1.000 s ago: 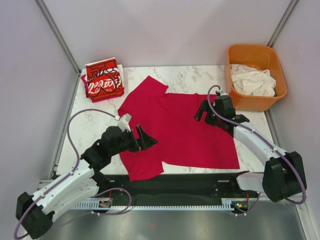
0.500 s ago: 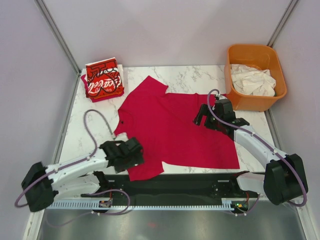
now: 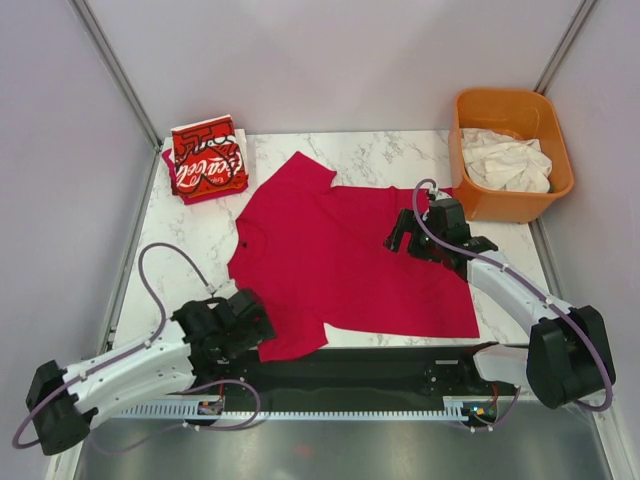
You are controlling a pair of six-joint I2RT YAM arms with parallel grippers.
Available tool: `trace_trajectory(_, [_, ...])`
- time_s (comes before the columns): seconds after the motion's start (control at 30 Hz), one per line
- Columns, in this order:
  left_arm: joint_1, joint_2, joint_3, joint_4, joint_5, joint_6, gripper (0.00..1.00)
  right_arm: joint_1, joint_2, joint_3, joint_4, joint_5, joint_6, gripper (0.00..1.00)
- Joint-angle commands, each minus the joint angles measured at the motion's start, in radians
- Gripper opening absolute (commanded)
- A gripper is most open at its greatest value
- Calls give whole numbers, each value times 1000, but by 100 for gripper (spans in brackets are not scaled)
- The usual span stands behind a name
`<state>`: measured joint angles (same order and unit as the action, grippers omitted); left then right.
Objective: Fold and stack the t-shirts
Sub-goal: Flatten the tshirt out, then fold the tshirt
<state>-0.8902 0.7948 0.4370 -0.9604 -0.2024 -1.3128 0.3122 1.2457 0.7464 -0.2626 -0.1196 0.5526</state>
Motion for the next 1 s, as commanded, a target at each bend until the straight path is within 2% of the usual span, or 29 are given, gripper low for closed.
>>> trace_trajectory(0.0, [-41, -132, 0, 121, 87, -25, 93, 5, 30, -4, 52, -17, -6, 98])
trace_trajectory(0.13, [-62, -194, 22, 121, 66, 7, 90, 4, 52, 5, 57, -23, -5, 98])
trace_trajectory(0.27, [-76, -88, -14, 124, 109, -9, 90, 5, 44, 13, 54, -17, -10, 98])
trace_trajectory(0.43, [-124, 1, -8, 74, 80, -74, 89, 5, 44, 11, 45, -11, -16, 98])
trace_trajectory(0.57, [-150, 6, 5, 77, 52, -100, 88, 5, 44, 10, 43, -8, -17, 98])
trace_trajectory(0.73, [-171, -31, -69, 185, 61, -129, 77, 5, 52, 10, 45, 3, -17, 98])
trace_trajectory(0.83, [-176, 0, -104, 281, 72, -141, 71, 4, 63, 13, 43, 5, -19, 98])
trace_trajectory(0.9, [-185, 47, -96, 298, 64, -141, 59, 5, 61, 14, 39, 6, -20, 98])
trace_trajectory(0.97, [-202, 66, -75, 298, 48, -141, 15, 5, 54, 13, 34, 14, -25, 98])
